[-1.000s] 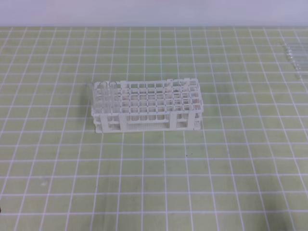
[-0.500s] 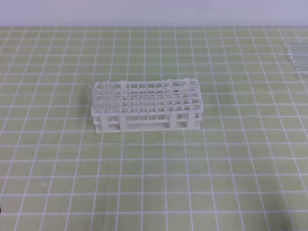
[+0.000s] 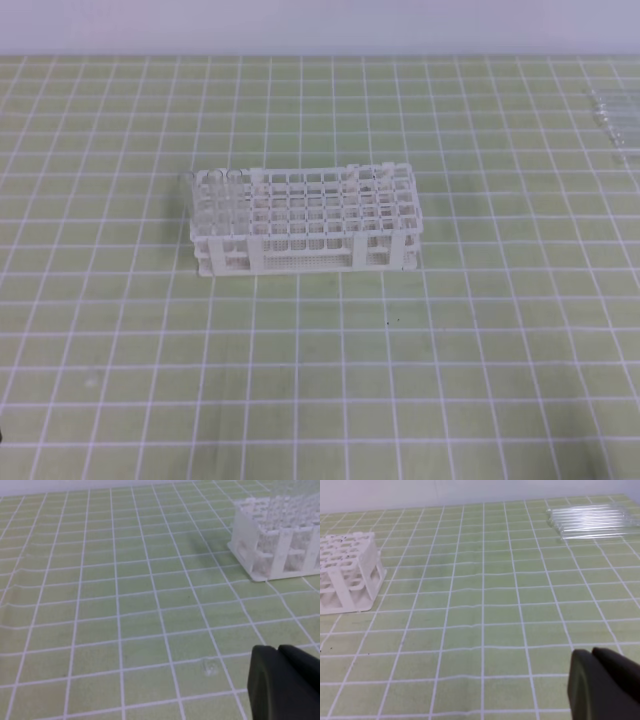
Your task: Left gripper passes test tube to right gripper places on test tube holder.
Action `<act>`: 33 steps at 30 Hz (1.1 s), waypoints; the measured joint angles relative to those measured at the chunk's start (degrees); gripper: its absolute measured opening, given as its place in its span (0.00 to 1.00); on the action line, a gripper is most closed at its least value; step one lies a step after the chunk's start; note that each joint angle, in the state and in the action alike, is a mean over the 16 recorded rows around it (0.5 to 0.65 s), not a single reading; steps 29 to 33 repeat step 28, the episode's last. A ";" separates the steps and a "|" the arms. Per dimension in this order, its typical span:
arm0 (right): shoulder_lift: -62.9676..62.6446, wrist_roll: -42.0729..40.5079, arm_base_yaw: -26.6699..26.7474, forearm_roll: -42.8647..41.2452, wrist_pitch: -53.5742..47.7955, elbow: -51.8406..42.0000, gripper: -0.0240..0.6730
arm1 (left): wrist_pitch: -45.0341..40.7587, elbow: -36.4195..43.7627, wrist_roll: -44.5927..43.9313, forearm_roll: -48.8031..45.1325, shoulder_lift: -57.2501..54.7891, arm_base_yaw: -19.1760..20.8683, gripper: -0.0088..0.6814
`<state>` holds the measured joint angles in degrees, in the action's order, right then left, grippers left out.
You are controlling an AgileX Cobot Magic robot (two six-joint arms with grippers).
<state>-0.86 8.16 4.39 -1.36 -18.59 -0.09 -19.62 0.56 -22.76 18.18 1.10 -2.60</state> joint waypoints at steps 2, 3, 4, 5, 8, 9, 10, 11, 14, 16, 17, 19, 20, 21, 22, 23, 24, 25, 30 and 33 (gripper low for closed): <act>0.01 0.00 0.00 0.01 0.02 0.00 0.03 | 0.04 0.07 0.01 0.03 0.10 0.01 0.01; 0.02 0.00 0.00 0.01 0.03 0.00 0.03 | 0.08 0.14 0.03 0.05 0.21 0.01 0.01; 0.02 0.00 0.00 0.01 0.04 0.00 0.03 | 0.08 0.14 0.03 0.05 0.21 0.01 0.01; 0.03 0.00 0.00 0.01 0.04 0.00 0.03 | 0.13 0.21 0.04 0.08 0.21 0.01 0.01; 0.05 0.00 0.00 0.01 0.06 0.00 0.03 | 0.17 0.28 0.05 0.10 0.21 0.01 0.01; 0.05 0.00 0.00 0.01 0.07 0.00 0.03 | 0.21 0.35 0.06 0.12 0.31 0.02 0.01; 0.05 0.00 0.00 0.01 0.07 0.00 0.03 | 0.16 0.28 0.05 0.10 0.31 0.02 0.01; 0.05 0.00 0.00 0.01 0.08 0.00 0.03 | 0.16 0.28 0.05 0.10 0.31 0.02 0.01; 0.05 0.00 0.00 0.01 0.08 0.00 0.03 | 0.25 0.42 0.08 0.15 0.52 0.03 0.01; 0.05 0.00 0.00 0.01 0.08 0.00 0.03 | 0.29 0.42 0.09 0.15 0.52 0.03 0.01; 0.05 0.00 0.00 0.01 0.08 0.00 0.03 | 0.24 0.35 0.08 0.12 0.42 0.02 0.01; 0.05 0.00 0.00 0.01 0.08 0.00 0.03 | 0.24 0.35 0.08 0.12 0.31 0.02 0.01; 0.05 0.00 0.00 0.01 0.08 0.00 0.03 | 0.24 0.35 0.08 0.12 0.31 0.02 0.01; 0.05 0.00 0.00 0.01 0.08 0.00 0.03 | 0.19 0.28 0.06 0.10 0.21 0.01 0.01; 0.05 0.00 0.00 0.01 0.08 0.00 0.03 | 0.23 0.33 0.08 0.12 0.28 0.01 0.01; 0.05 0.00 0.00 0.01 0.08 0.00 0.03 | 0.22 0.31 0.07 0.11 0.36 0.02 0.01; 0.05 0.00 0.00 0.01 0.08 0.00 0.03 | 0.20 0.28 0.07 0.10 0.32 0.02 0.01; 0.05 0.00 0.00 0.01 0.08 0.00 0.03 | 0.19 0.26 0.06 0.09 0.28 0.01 0.01; 0.05 0.00 0.00 0.01 0.08 0.00 0.03 | 0.21 0.26 0.07 0.09 0.09 0.00 0.01; 0.05 0.00 0.00 0.01 0.08 0.00 0.03 | 0.21 0.26 0.07 0.09 0.09 0.00 0.01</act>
